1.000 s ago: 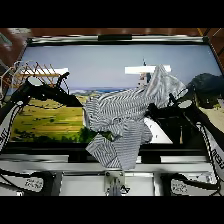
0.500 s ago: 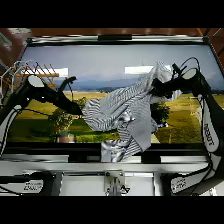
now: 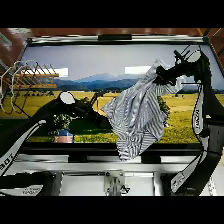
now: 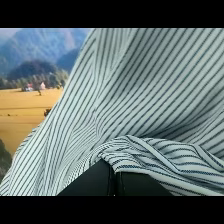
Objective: Fold the shirts.
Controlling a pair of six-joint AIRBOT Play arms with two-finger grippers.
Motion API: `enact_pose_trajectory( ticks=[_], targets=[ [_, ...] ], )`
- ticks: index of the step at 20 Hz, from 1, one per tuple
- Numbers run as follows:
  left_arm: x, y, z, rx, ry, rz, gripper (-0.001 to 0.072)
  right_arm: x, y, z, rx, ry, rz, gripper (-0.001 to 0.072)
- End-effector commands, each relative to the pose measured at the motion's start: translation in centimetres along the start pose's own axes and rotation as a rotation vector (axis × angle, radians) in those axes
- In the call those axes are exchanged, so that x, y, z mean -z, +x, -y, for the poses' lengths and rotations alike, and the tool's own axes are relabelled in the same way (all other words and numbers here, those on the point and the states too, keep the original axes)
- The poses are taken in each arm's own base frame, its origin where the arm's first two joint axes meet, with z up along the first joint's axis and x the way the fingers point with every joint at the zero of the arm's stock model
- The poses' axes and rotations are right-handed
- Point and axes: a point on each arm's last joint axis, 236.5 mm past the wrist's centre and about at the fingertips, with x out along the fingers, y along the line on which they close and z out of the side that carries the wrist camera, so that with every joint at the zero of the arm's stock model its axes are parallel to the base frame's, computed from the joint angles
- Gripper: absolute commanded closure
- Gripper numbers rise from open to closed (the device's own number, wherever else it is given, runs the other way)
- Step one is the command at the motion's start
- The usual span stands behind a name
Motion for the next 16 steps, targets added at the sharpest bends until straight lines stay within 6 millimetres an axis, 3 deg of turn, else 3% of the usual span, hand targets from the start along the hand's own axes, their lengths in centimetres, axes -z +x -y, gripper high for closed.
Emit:
enact_pose_trajectory(
  ticks=[1, 2, 3, 4, 5, 8, 10, 11, 13, 14, 16],
  targets=[
    [-1.1, 1.0, 0.1, -0.026, -0.004, 0.048, 0.0666, 1.1, -1.1, 1.6, 0.021, 0.015, -0.067, 0.0571],
    [-1.7, 0.2, -0.8, -0.038, -0.027, 0.073, 0.0656, 1.6, -1.6, 1.8, 0.015, 0.023, -0.089, 0.0342],
    [-2.2, -1.0, -1.6, -0.042, -0.044, 0.091, 0.0542, 2.2, -2.5, 1.8, 0.008, 0.019, -0.109, 0.0152],
    [-2.7, -2.5, -2.3, -0.038, -0.058, 0.104, 0.0325, 2.7, -3.7, 1.8, 0.01, 0.013, -0.119, 0.015],
    [-3.3, -4.4, -2.8, -0.031, -0.068, 0.12, 0.0157, 2.9, -5.5, 1.8, 0.014, 0.005, -0.112, 0.015],
    [-4.3, -10.2, -5.0, -0.086, -0.04, 0.129, 0.0152, 2.9, -11.9, 1.5, 0.046, -0.012, -0.02, 0.015],
    [-4.9, -13.5, -7.8, -0.205, -0.017, 0.149, 0.0152, 4.4, -15.2, 1.8, 0.098, -0.017, 0.001, 0.0133],
    [-5.2, -14.8, -9.4, -0.268, -0.011, 0.167, 0.0152, 6.0, -15.9, 2.0, 0.107, -0.019, -0.022, 0.0133],
    [-4.8, -15.5, -12.1, -0.334, -0.029, 0.158, 0.0147, 10.7, -15.7, 2.3, 0.103, -0.011, -0.116, 0.0122],
    [-4.3, -14.9, -13.0, -0.328, -0.051, 0.137, 0.0087, 12.7, -15.3, 2.4, 0.093, 0.001, -0.137, 0.0071],
    [-3.6, -13.0, -14.9, -0.308, -0.093, 0.096, 0.0085, 16.4, -13.6, 2.8, 0.073, 0.044, -0.144, 0.0043]
  ],
)
